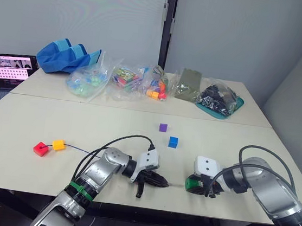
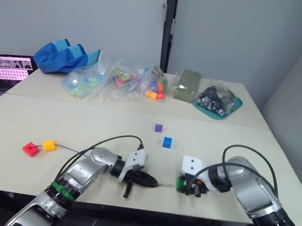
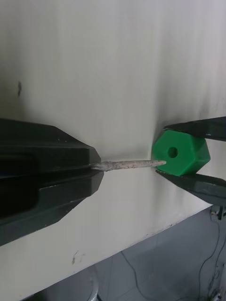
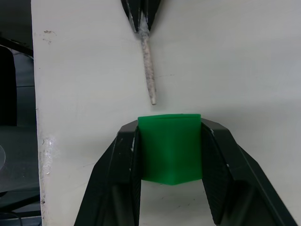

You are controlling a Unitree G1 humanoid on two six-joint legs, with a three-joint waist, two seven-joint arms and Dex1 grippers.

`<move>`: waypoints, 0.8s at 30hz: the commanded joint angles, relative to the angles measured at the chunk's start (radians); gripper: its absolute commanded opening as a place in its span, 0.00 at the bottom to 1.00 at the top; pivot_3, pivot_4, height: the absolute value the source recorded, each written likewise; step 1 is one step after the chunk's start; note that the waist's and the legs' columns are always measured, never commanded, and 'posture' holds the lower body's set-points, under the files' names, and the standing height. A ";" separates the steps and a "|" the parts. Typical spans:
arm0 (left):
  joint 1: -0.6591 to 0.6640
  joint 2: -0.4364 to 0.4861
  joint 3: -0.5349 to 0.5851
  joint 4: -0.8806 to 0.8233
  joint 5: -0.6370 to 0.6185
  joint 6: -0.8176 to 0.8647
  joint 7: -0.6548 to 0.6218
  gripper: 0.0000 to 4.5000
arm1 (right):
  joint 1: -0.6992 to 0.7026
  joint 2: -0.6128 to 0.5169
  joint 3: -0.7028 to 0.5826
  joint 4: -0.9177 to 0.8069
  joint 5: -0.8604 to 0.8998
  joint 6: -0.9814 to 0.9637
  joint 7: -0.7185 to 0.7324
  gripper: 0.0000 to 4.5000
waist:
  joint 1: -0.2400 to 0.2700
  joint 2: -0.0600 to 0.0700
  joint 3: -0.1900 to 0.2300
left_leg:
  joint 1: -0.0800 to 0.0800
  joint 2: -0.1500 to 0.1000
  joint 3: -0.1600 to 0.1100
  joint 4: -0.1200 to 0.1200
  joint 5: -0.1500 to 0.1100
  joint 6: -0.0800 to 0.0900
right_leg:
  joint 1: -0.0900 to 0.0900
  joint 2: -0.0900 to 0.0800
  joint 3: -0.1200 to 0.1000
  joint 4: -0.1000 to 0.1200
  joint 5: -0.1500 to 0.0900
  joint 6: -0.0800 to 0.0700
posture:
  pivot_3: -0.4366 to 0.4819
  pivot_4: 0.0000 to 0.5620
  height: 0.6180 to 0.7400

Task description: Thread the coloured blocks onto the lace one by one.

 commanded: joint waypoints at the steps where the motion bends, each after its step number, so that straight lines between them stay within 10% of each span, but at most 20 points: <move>1: -0.017 -0.011 -0.001 -0.009 -0.003 -0.003 0.009 0.00 | 0.001 -0.005 0.007 0.011 -0.022 0.005 -0.017 0.26 | 0.000 0.000 0.000 | 0.000 0.000 0.000 0.000 0.000 0.000 | 0.000 0.000 0.000 0.000 0.000 0.000 | 0.48 0.27 0.81; 24: -0.030 -0.066 -0.017 -0.007 0.008 0.001 0.026 0.00 | 0.008 0.044 0.036 -0.049 -0.024 0.053 -0.046 0.26 | -0.010 0.000 0.000 | 0.000 0.000 0.000 0.000 0.000 0.000 | 0.000 0.000 0.000 0.000 0.000 0.000 | 0.48 0.27 0.81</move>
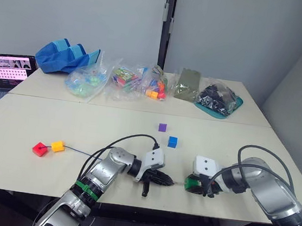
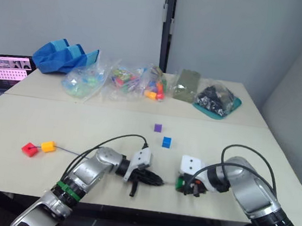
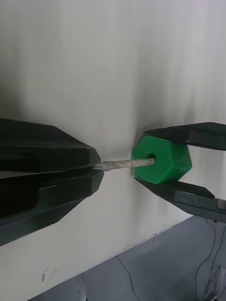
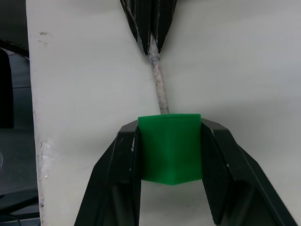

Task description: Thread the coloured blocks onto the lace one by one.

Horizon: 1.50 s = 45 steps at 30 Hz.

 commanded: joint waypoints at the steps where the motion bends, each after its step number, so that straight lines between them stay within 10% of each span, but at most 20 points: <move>1: -0.009 -0.020 -0.018 -0.023 -0.004 -0.006 0.003 0.00 | 0.007 0.027 0.035 -0.018 -0.009 0.021 -0.020 0.26 | -0.004 0.000 0.000 | 0.000 0.000 0.000 0.000 0.000 0.000 | 0.000 0.000 0.000 0.000 0.000 0.000 | 0.48 0.27 0.81; 11: -0.022 -0.055 -0.013 -0.018 0.008 -0.026 0.051 0.00 | -0.006 0.062 0.047 -0.028 -0.011 0.044 -0.020 0.26 | -0.019 -0.001 -0.001 | 0.001 0.000 0.000 -0.001 0.000 0.000 | 0.000 0.000 0.000 0.000 0.000 0.000 | 0.48 0.27 0.81; 20: -0.023 0.056 0.017 -0.052 0.027 -0.016 0.053 0.64 | -0.035 0.089 0.063 -0.003 -0.018 0.033 -0.012 0.26 | -0.021 -0.001 -0.001 | 0.001 0.000 0.000 -0.001 0.000 0.000 | 0.000 0.000 0.000 0.000 0.000 0.000 | 0.48 0.27 0.81; 22: -0.017 0.094 0.017 -0.066 0.030 -0.020 0.041 0.65 | -0.036 0.093 0.066 0.002 -0.020 0.030 -0.011 0.26 | -0.020 -0.001 -0.001 | 0.001 0.000 0.000 -0.001 0.000 0.000 | 0.000 0.000 0.000 0.000 0.000 0.000 | 0.48 0.27 0.81; 25: -0.003 0.124 0.015 -0.078 0.023 -0.024 0.031 0.60 | -0.042 0.098 0.071 0.014 -0.023 0.022 -0.009 0.26 | -0.019 -0.001 -0.001 | 0.001 0.000 0.000 -0.001 0.000 0.000 | 0.000 0.000 0.000 0.000 0.000 0.000 | 0.48 0.27 0.81; 33: 0.009 0.114 -0.002 -0.094 0.011 -0.005 0.024 0.03 | -0.052 0.098 0.077 0.028 -0.029 0.009 0.000 0.26 | -0.017 -0.001 -0.001 | 0.001 0.000 0.000 -0.001 0.000 0.000 | 0.000 0.000 0.000 0.000 0.000 0.000 | 0.48 0.27 0.81; 45: -0.006 0.041 -0.012 -0.082 0.023 -0.001 0.067 0.00 | -0.063 0.114 0.087 0.028 -0.036 0.017 -0.001 0.26 | -0.017 -0.001 -0.001 | 0.000 0.000 0.000 -0.001 0.000 0.000 | 0.000 0.000 0.000 0.000 0.000 0.000 | 0.48 0.27 0.81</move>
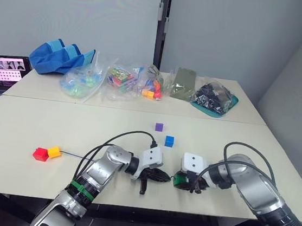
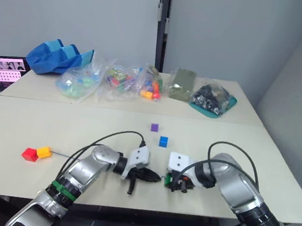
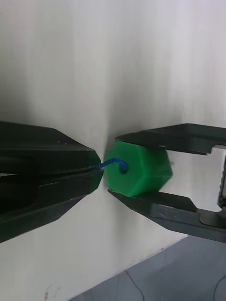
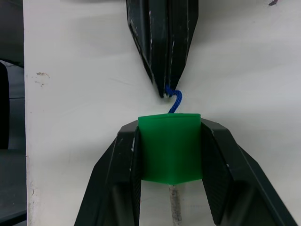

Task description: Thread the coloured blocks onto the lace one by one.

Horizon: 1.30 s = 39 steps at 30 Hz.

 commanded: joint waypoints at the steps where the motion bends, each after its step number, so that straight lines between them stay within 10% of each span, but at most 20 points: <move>1: -0.017 -0.020 -0.003 -0.018 0.004 0.002 0.025 0.00 | 0.004 0.017 0.034 0.007 -0.003 0.002 -0.004 0.26 | 0.000 0.000 0.000 | 0.000 0.000 0.000 0.000 0.000 0.000 | 0.000 0.000 0.000 0.000 0.000 0.000 | 0.48 0.27 0.81; 6: -0.010 -0.010 0.005 -0.039 -0.022 0.051 0.005 0.00 | 0.004 0.019 0.034 0.011 -0.004 0.000 -0.007 0.26 | -0.001 0.000 0.000 | 0.000 0.000 0.000 0.000 0.000 0.000 | 0.000 0.000 0.000 0.000 0.000 0.000 | 0.48 0.27 0.81; 18: -0.022 0.042 0.052 -0.039 -0.054 0.083 -0.010 0.86 | 0.000 0.025 0.008 0.018 0.011 0.032 -0.028 0.26 | 0.000 0.000 0.000 | 0.000 0.000 0.000 0.000 0.000 0.000 | 0.000 0.000 0.000 0.000 0.000 0.000 | 0.48 0.27 0.81; 20: -0.025 0.046 0.059 -0.028 -0.056 0.067 -0.009 1.00 | -0.001 0.011 -0.008 0.002 0.020 0.035 -0.019 0.50 | 0.002 0.000 0.000 | 0.000 0.000 0.000 0.000 0.000 0.000 | 0.000 0.000 0.000 0.000 0.000 0.000 | 0.48 0.27 0.81; 27: -0.040 -0.001 0.050 0.011 -0.066 -0.011 -0.022 1.00 | 0.020 -0.059 -0.064 -0.046 0.064 0.071 -0.010 1.00 | 0.017 0.000 0.000 | -0.002 0.000 0.000 0.000 0.000 0.000 | -0.001 0.000 0.000 -0.001 0.000 0.000 | 0.48 0.27 0.81; 39: -0.073 -0.113 -0.008 0.135 -0.035 -0.134 -0.061 1.00 | 0.190 -0.192 -0.211 -0.225 0.127 0.207 -0.096 1.00 | 0.024 0.000 0.000 | -0.003 0.000 0.000 0.001 0.000 0.000 | -0.002 0.000 0.000 -0.001 0.000 0.000 | 0.48 0.27 0.81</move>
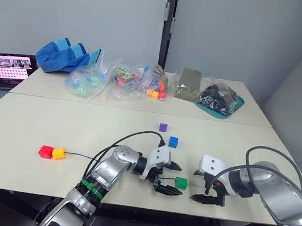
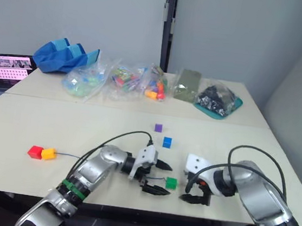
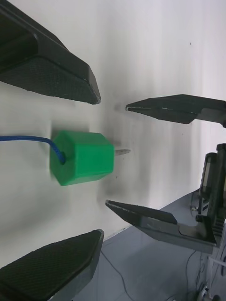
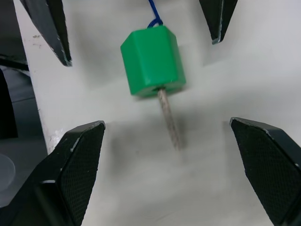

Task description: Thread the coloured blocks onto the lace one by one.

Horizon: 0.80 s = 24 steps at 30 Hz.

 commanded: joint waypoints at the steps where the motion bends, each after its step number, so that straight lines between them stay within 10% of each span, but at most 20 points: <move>1: -0.031 -0.016 -0.012 0.038 0.025 -0.041 0.007 0.94 | 0.025 -0.020 -0.055 -0.051 0.018 0.016 -0.039 1.00 | -0.002 0.000 0.000 | 0.000 0.000 0.000 0.000 0.000 0.000 | 0.000 0.000 0.000 0.000 0.000 0.000 | 0.48 0.27 0.81; 10: -0.061 -0.053 -0.035 0.124 0.064 -0.065 -0.005 0.30 | 0.064 0.014 -0.030 -0.018 -0.011 -0.073 -0.136 1.00 | 0.002 0.000 0.000 | 0.000 0.000 0.000 0.000 0.000 0.000 | 0.000 0.000 0.000 0.000 0.000 0.000 | 0.48 0.27 0.81; 17: -0.070 -0.049 -0.030 0.168 0.077 -0.086 -0.015 0.28 | 0.057 0.024 -0.013 0.003 -0.003 -0.096 -0.133 1.00 | 0.002 0.000 0.000 | 0.000 0.000 0.000 0.000 0.000 0.000 | 0.001 0.000 0.000 0.000 0.000 0.000 | 0.48 0.27 0.81; 24: -0.061 -0.023 -0.024 0.174 0.082 -0.092 -0.015 0.28 | 0.044 0.045 -0.002 0.028 0.000 -0.111 -0.131 0.52 | 0.000 0.000 0.000 | 0.001 0.000 0.000 0.000 0.000 0.000 | 0.001 0.000 0.000 0.000 0.000 0.000 | 0.48 0.27 0.81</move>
